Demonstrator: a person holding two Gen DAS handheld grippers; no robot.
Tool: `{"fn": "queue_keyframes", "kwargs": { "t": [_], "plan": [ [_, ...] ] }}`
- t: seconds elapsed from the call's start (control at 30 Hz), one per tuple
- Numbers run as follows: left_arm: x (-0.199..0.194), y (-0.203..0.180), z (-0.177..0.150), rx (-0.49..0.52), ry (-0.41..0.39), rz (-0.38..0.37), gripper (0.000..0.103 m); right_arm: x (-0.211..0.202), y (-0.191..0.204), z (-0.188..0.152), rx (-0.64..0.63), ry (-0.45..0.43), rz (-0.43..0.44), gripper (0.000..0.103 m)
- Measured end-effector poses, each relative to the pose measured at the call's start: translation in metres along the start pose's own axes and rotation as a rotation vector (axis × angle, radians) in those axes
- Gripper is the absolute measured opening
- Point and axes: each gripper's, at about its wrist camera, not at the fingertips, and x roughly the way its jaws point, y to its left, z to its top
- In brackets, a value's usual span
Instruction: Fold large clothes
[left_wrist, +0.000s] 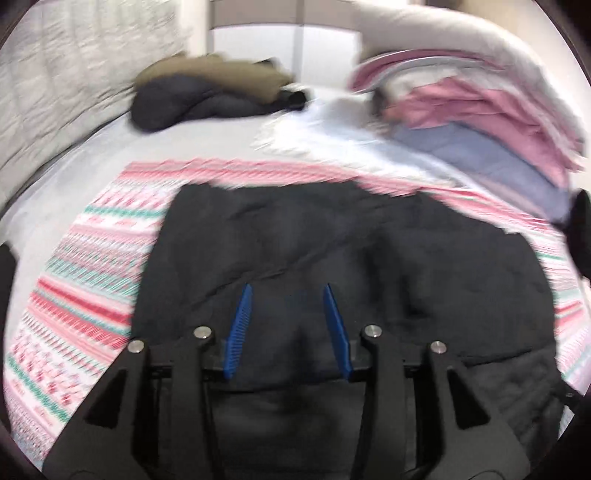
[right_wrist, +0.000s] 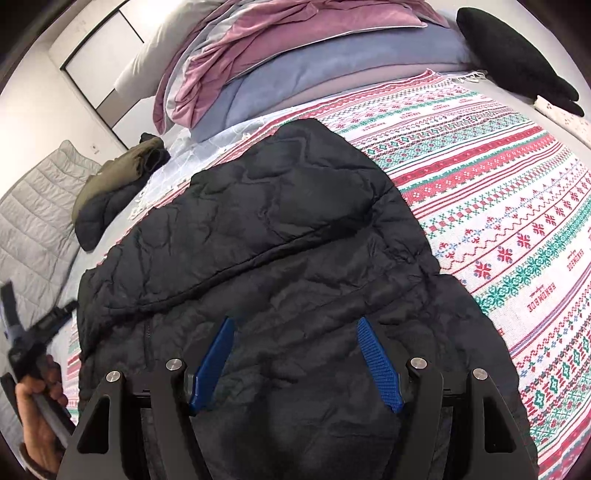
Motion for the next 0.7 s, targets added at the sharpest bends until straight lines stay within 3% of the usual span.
{"fn": "queue_keyframes", "kwargs": {
  "t": [0.13,0.23,0.37,0.4,0.43,0.5,0.7],
  "plan": [
    [-0.004,-0.056,0.004,0.103,-0.024,-0.157,0.043,0.007,0.010,-0.002,-0.031,0.009,-0.019,0.071],
    [0.015,-0.081,-0.001,0.135,0.016,-0.198,0.047,0.014,0.018,-0.007,-0.061,0.026,-0.033,0.071],
    [0.063,-0.069,-0.018,0.104,0.179,-0.057,0.049,0.020,0.026,-0.011,-0.102,0.039,-0.063,0.071],
    [0.067,-0.057,-0.023,0.086,0.196,-0.058,0.052,0.020,0.027,-0.011,-0.107,0.039,-0.064,0.071],
    [0.065,-0.051,-0.025,0.072,0.194,-0.078,0.052,0.019,0.027,-0.010,-0.106,0.037,-0.060,0.071],
    [0.051,-0.033,-0.029,0.047,0.177,-0.095,0.069,0.018,0.026,-0.009,-0.102,0.034,-0.056,0.071],
    [-0.017,-0.007,-0.053,0.054,0.131,-0.095,0.083,-0.001,0.028,-0.004,-0.082,0.013,-0.013,0.071]
  ]
}}
